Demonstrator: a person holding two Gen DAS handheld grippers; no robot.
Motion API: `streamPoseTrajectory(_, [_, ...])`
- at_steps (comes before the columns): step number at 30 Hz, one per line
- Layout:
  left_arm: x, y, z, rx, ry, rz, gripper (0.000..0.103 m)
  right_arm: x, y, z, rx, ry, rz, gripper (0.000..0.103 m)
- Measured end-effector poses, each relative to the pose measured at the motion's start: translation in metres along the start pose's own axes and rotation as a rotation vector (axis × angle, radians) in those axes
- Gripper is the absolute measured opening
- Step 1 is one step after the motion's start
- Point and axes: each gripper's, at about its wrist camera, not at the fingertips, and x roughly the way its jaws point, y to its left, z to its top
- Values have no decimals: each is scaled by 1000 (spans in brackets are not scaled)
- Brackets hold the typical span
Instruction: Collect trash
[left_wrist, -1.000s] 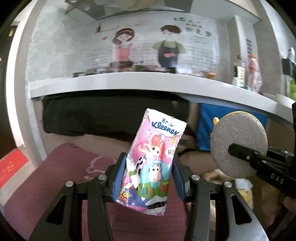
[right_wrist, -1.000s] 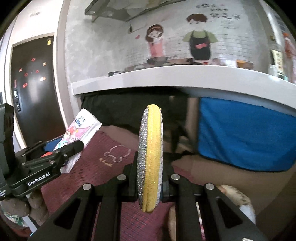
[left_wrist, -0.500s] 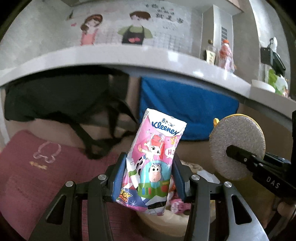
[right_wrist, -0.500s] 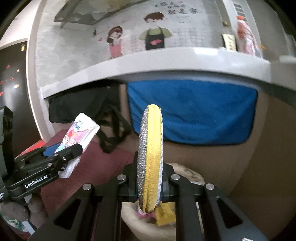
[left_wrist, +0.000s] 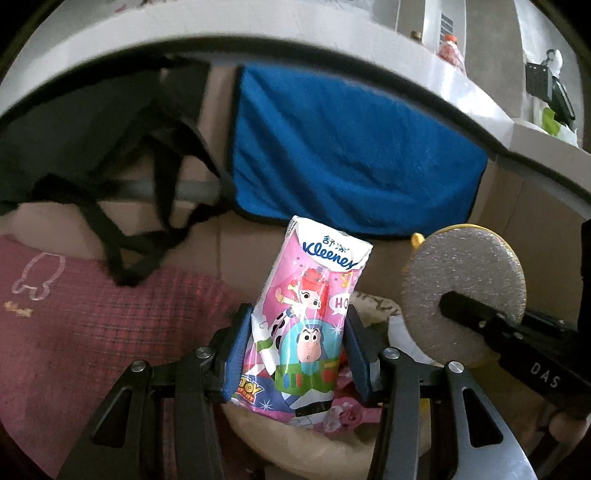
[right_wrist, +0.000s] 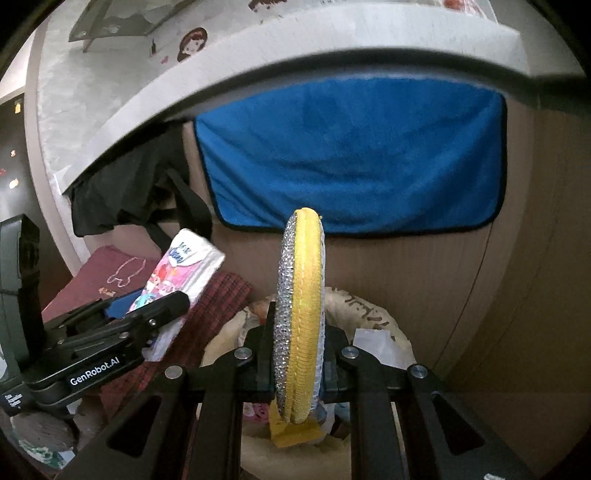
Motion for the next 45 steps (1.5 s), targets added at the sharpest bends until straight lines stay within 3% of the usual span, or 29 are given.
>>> streamPoseTrajectory(3, [17,3,-2,-8,25,-21,49,10,-5,-2,8,15,0,15])
streamPoseTrajectory(7, [34,13,-1,-47,69,-106,58,16,-10,-2,30,7,4,39])
streamPoseTrajectory(11, [35,17,-1,-59,62,-115,65,17,-15,-7,46,16,0,39])
streamPoseTrajectory(19, [11,17,-2,-67,34,-46,66,2,-13,-17,67,11,4,39])
streamPoseTrajectory(24, [-35,20,-11,-62,-1,27,66,-31,5,-26,53,-30,-2,41])
streamPoseTrajectory(27, [-73,18,-23,-42,-25,86,66,-56,22,-37,42,-54,7,47])
streamPoseTrajectory(36, [-200,4,-84,26,-110,217,66,-140,94,-92,2,-93,12,54])
streamPoseTrajectory(45, [-279,-9,-139,149,-173,230,66,-184,154,-148,-42,-107,-6,55])
